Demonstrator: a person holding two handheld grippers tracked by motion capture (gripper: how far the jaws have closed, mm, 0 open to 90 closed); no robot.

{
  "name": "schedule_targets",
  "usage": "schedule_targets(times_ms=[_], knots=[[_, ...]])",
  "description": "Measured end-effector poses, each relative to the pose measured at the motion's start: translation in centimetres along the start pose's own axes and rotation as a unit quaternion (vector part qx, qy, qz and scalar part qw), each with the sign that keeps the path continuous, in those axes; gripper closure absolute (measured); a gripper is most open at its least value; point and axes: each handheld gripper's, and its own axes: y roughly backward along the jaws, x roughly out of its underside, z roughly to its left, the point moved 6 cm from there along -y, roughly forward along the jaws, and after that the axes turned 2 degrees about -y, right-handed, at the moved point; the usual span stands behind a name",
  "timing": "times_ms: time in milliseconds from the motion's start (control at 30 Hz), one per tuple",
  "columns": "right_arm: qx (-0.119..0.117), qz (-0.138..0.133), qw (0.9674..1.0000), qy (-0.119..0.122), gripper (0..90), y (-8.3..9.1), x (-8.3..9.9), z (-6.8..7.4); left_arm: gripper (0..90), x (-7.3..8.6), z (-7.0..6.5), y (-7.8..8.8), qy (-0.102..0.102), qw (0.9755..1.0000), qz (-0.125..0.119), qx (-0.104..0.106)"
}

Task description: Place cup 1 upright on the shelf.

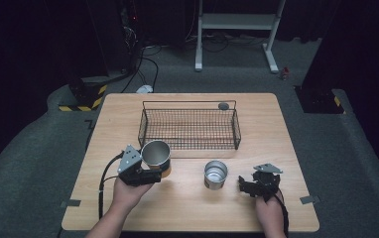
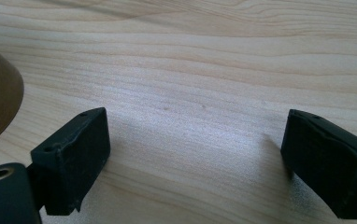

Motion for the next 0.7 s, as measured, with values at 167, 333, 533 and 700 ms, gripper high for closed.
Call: schedule_targets(times_ms=[167, 333, 533, 700], knots=[[0.000, 0.000, 1.0000, 0.000, 8.0, 0.0, 0.0, 0.0, 13.8, -0.7, 0.1, -0.2, -0.001, 1.0000, -0.004, -0.001], [0.000, 0.000, 1.0000, 0.000, 8.0, 0.0, 0.0, 0.0, 13.8, -1.2, 0.2, -0.4, -0.001, 1.0000, -0.005, -0.002], [0.000, 0.000, 1.0000, 0.000, 7.9, 0.0, 0.0, 0.0, 13.8, -1.9, 0.4, -0.7, 0.000, 1.0000, -0.007, -0.004], [0.000, 0.000, 1.0000, 0.000, 7.9, 0.0, 0.0, 0.0, 13.8, -2.4, 0.7, -1.0, -0.001, 1.0000, -0.006, -0.008]])
